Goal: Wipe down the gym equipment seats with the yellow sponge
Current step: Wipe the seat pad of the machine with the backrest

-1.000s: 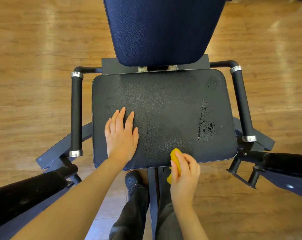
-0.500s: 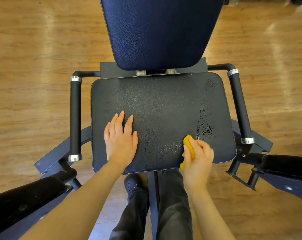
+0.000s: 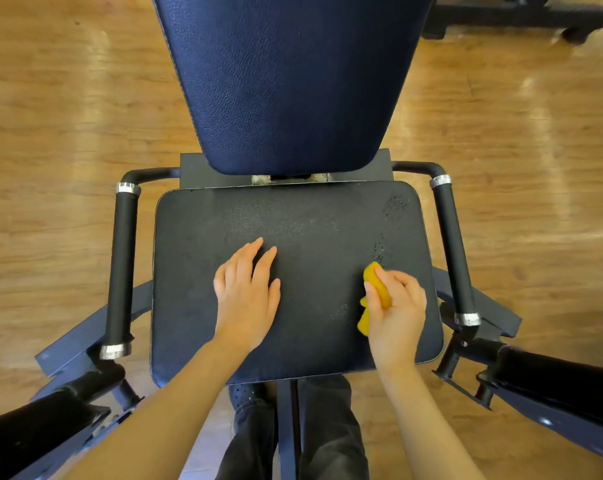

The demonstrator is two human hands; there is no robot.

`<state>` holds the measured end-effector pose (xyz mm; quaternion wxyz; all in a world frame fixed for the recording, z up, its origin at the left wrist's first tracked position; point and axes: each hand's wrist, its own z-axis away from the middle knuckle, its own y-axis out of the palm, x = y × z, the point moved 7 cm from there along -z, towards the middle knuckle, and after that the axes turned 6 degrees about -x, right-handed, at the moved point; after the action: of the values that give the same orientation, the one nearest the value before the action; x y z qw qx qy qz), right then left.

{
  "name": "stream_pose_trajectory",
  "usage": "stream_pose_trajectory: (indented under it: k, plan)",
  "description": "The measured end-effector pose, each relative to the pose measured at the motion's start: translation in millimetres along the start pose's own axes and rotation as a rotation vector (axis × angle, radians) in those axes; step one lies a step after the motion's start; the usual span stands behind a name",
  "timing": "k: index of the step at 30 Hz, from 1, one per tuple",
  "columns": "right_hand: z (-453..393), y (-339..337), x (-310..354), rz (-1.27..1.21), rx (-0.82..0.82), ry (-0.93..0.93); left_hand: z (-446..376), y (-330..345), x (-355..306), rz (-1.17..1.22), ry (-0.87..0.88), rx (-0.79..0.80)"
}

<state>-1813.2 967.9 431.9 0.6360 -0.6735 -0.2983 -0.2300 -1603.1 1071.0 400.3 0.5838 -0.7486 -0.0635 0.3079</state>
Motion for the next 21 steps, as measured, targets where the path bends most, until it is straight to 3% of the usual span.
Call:
stream_pose_trajectory:
  k: [8,14,21]
  plan:
    - [-117.0,48.3,35.6,0.039,0.076,-0.209,-72.7,37.2,-53.8,0.012,0.042,0.018]
    - [-141.4,90.6,53.2,0.12,0.177,-0.397,-100.9,54.6,-59.4,-0.058,0.004,-0.027]
    - [-161.6,75.3,28.2,0.152,0.117,-0.384,-99.6,57.4,-60.8,-0.121,0.023,-0.086]
